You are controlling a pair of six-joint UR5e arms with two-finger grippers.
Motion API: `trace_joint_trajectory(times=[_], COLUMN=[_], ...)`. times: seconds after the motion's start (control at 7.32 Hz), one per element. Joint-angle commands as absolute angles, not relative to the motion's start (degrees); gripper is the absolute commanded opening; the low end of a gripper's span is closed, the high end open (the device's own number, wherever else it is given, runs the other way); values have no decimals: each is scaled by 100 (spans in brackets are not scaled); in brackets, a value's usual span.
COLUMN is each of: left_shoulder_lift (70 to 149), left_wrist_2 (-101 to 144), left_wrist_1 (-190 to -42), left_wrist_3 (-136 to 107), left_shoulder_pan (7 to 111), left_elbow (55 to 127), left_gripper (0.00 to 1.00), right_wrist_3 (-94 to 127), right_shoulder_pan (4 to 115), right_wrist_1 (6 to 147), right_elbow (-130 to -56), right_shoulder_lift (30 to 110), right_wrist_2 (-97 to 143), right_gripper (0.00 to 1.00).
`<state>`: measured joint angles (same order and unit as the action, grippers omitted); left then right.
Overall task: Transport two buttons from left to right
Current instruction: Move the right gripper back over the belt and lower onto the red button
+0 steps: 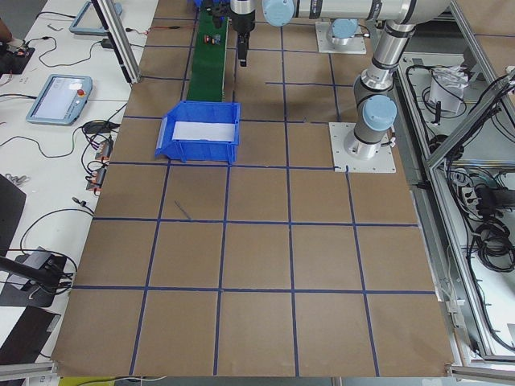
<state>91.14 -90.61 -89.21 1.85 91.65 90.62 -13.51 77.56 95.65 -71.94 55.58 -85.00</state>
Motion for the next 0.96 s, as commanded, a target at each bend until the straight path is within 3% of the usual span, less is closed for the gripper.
trace_joint_trajectory(times=[0.0,0.82], left_shoulder_lift=[9114,9114], left_wrist_2=[-9062,-9062], left_wrist_1=[-8921,-8921], left_wrist_3=[185,185], left_shoulder_pan=[9158,9149], left_elbow=[9062,9062], left_gripper=[100,100], right_wrist_3=[-1353,-1327], right_shoulder_pan=[7778,7770], right_wrist_1=[9955,10230], right_elbow=[-7399,-7479], right_shoulder_lift=[5572,5520], right_wrist_2=[-8464,-8464], right_gripper=[99,99])
